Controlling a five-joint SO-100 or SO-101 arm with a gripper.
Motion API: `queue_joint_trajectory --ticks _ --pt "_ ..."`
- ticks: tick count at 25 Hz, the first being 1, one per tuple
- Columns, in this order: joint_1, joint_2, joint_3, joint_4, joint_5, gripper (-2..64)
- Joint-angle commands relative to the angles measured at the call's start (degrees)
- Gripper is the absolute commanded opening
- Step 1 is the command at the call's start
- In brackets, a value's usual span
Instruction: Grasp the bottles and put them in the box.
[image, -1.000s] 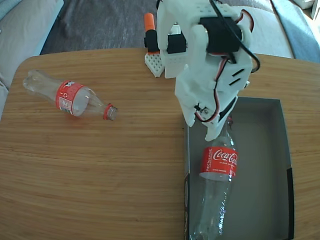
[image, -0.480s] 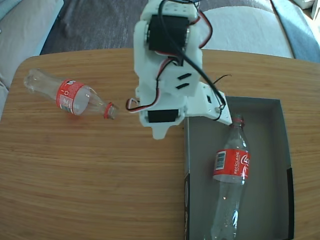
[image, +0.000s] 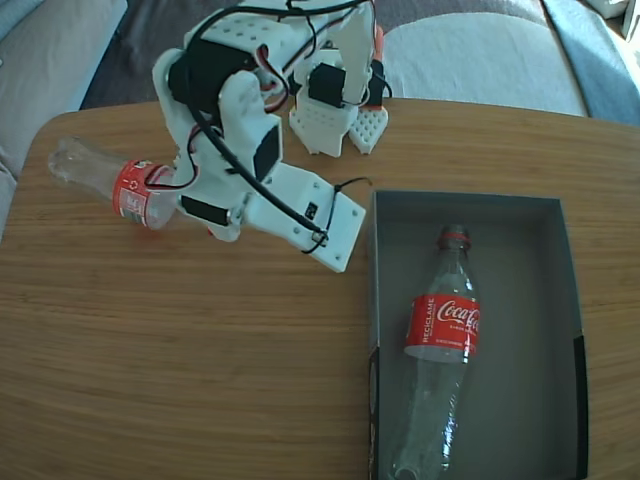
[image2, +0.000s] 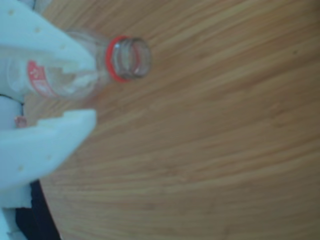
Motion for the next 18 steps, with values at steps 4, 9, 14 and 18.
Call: queue_joint_trajectory --ticks 4,9,14,18 --pt "4.2 9.6 7.0 -5.9 0.4 5.4" --pt "4.5 15.9 15.6 -7.9 -0.3 5.7" --pt "5.5 18.5 20.1 -7.8 0.2 25.3" --pt "7.6 20.0 22.2 -8.0 -0.3 32.1"
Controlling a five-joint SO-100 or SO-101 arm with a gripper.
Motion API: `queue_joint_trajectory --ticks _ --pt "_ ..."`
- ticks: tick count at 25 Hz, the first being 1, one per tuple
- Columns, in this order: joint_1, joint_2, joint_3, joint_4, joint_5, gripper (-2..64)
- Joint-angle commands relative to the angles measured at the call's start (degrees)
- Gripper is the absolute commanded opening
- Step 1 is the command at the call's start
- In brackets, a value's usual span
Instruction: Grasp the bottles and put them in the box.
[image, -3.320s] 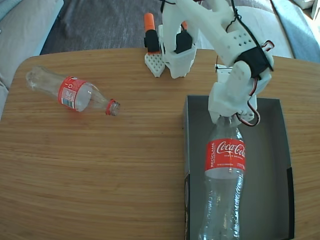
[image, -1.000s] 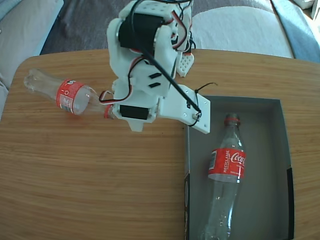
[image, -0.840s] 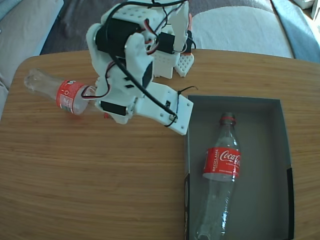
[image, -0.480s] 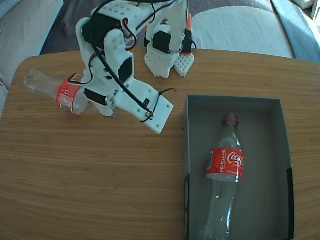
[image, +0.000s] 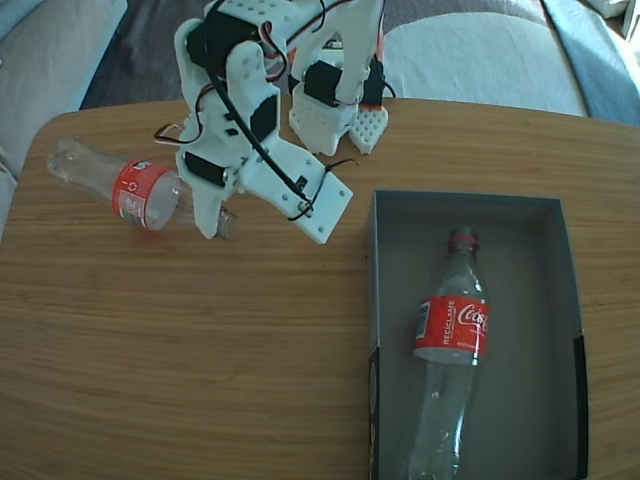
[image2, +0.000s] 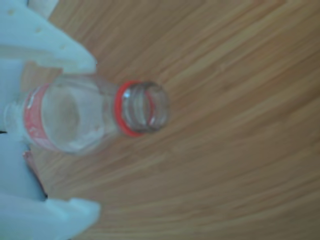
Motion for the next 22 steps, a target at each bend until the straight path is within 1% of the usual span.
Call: queue_joint_trajectory --ticks 1,3,9,15,20,22 --pt "1.1 2.4 0.1 -0.7 -0.3 32.2" --pt "2.7 2.4 1.6 -1.8 -0.1 31.9" --pt "6.5 2.3 3.5 -3.2 0.1 31.9" --pt "7.8 2.3 8.3 -10.2 -0.4 31.8" --pt "8.7 2.3 10.4 -14.2 -0.4 31.6" --pt "8.8 2.2 11.2 -14.8 -0.5 31.6"
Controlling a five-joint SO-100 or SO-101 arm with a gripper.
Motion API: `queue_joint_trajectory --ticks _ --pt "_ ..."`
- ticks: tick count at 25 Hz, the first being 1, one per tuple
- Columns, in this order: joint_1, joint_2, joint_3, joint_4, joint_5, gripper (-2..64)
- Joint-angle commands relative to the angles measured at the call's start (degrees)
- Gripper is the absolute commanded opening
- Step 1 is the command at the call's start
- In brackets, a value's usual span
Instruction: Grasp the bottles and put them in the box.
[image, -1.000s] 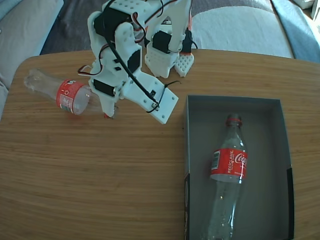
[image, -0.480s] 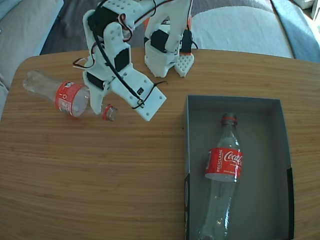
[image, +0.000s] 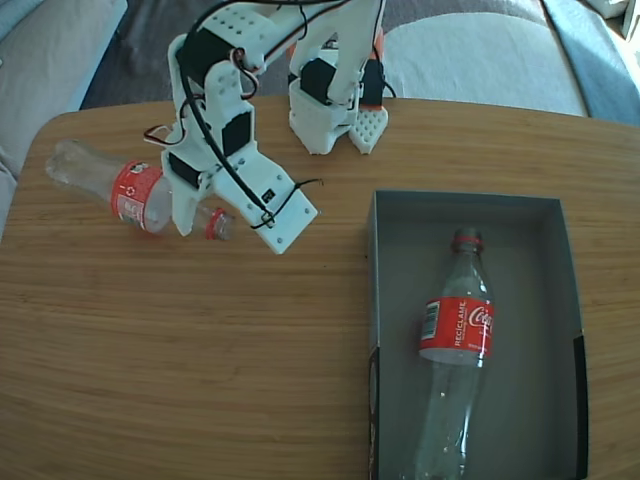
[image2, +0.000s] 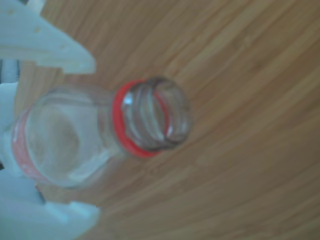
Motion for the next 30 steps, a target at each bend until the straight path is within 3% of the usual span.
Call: queue_joint_trajectory --ticks 1,11,30 --pt "0.0 2.0 0.1 -0.5 -1.3 31.6" --pt "2.6 1.1 2.3 -0.2 -7.5 31.6" --pt "6.2 1.1 6.1 -5.4 -10.7 31.6"
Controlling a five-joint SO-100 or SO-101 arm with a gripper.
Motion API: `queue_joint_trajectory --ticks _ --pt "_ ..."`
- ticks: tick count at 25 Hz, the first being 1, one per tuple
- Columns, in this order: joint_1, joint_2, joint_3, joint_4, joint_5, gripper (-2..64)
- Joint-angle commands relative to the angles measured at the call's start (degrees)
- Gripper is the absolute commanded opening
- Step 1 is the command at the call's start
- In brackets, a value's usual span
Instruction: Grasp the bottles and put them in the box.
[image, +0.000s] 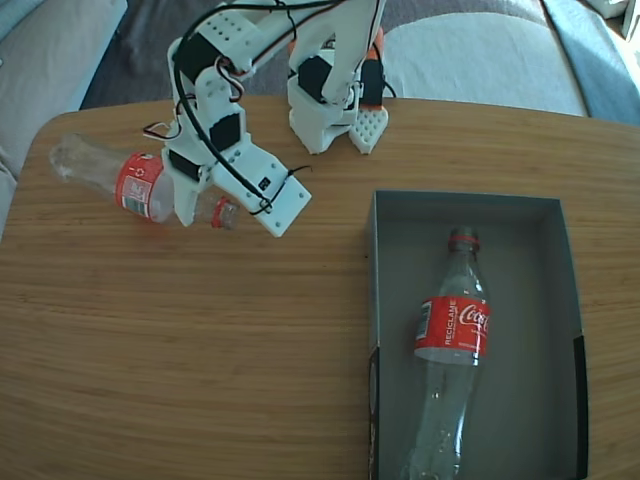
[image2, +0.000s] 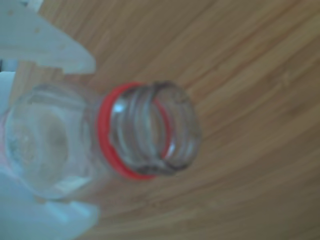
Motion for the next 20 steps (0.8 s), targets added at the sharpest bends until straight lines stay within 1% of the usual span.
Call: queue_joint_trajectory --ticks 1,4,9,11,13,14,16,17,20 --pt "-0.6 1.1 -0.1 -0.6 -0.1 31.6" --pt "-0.6 1.1 0.9 -1.8 -0.1 31.6" --pt "-1.8 1.1 2.4 -2.0 -0.1 31.6" --pt "-1.9 1.1 3.5 -3.8 0.4 32.3" --pt "-1.9 1.1 4.3 -4.3 0.0 32.5" --pt "-1.9 1.1 4.3 -4.4 0.0 33.4" --pt "-1.9 1.1 4.4 -4.4 -0.1 38.2" --pt "-1.9 1.1 4.5 -4.9 -0.1 39.3" --pt "-2.8 1.0 4.6 -5.5 -0.2 40.3"
